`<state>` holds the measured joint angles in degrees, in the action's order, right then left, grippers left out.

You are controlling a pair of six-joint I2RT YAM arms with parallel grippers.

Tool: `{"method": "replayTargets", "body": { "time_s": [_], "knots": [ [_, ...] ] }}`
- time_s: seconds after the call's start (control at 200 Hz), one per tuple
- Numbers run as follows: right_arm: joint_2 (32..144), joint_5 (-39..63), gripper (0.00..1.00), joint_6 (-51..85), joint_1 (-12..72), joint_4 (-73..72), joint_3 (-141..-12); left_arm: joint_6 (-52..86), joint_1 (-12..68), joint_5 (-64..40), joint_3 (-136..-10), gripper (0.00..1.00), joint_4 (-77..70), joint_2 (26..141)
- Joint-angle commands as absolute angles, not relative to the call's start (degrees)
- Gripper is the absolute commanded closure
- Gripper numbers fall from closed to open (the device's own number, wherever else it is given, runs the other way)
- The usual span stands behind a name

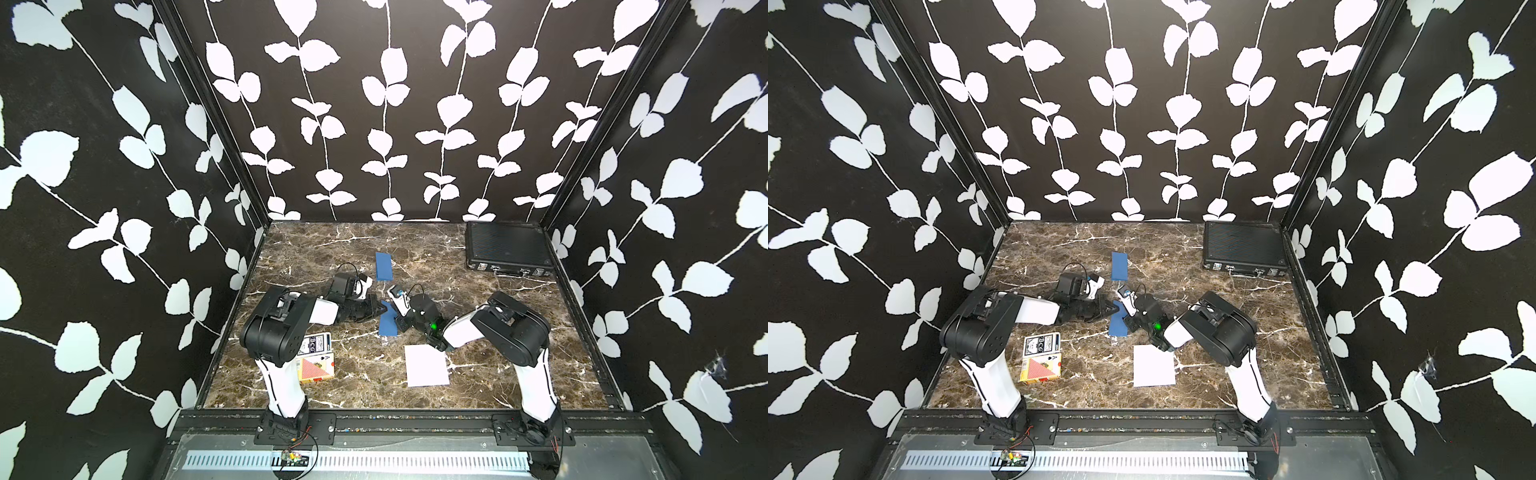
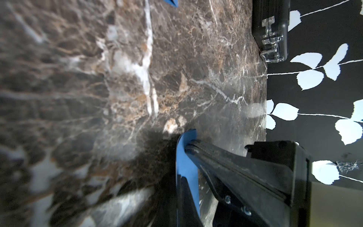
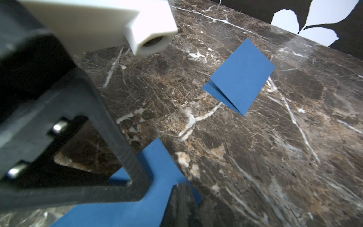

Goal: Fold the square paper along the opposite sides
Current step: Smooth out the paper at the center of the board.

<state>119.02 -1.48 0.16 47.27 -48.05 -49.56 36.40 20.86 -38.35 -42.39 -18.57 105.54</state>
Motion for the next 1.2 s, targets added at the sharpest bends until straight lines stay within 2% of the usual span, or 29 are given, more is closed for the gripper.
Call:
{"method": "replayTargets", "body": {
  "time_s": [0.0,0.975,1.195],
  "knots": [
    [122.0,-5.7,1.00,-0.6,46.8,-44.1,-47.3,36.2,21.3,-33.3,-38.7,1.00,-10.9,108.0],
    [120.0,-8.4,1.00,0.3,46.4,-40.7,-47.3,35.7,18.3,-33.1,-33.3,1.00,-12.7,103.9],
    [111.9,-6.2,0.99,5.4,47.8,-42.2,-47.3,41.1,18.4,-31.7,-31.6,1.00,-18.7,103.6]
  ]
}}
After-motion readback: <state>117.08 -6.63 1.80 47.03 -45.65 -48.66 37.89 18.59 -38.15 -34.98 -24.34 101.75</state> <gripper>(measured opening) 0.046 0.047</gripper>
